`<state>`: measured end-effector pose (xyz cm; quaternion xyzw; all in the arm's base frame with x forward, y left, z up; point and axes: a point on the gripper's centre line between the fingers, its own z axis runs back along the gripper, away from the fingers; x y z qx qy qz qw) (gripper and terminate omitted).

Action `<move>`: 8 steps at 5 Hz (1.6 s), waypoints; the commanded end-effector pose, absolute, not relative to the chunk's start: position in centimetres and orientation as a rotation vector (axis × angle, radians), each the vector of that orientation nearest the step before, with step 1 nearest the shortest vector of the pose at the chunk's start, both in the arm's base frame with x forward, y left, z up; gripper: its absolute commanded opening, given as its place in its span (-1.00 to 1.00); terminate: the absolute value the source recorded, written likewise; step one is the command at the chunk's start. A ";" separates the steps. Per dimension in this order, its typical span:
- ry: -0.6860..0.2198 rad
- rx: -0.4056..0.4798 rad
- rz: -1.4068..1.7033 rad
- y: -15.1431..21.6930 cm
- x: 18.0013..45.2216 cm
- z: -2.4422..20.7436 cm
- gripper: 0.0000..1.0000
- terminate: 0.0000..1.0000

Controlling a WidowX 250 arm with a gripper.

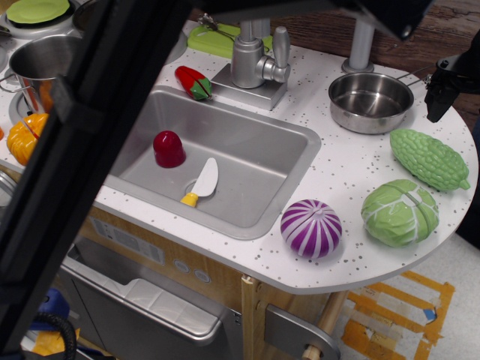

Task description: Put green squash in pot or pan

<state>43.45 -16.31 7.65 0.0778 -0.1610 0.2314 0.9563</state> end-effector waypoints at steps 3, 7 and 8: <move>-0.305 0.143 0.640 -15.6 43.5 6.7 1.00 -1.00; -0.359 0.124 0.760 -14.8 43.7 4.3 1.00 -1.00; -0.371 0.113 0.771 -14.7 44.0 3.8 -1.00 -1.00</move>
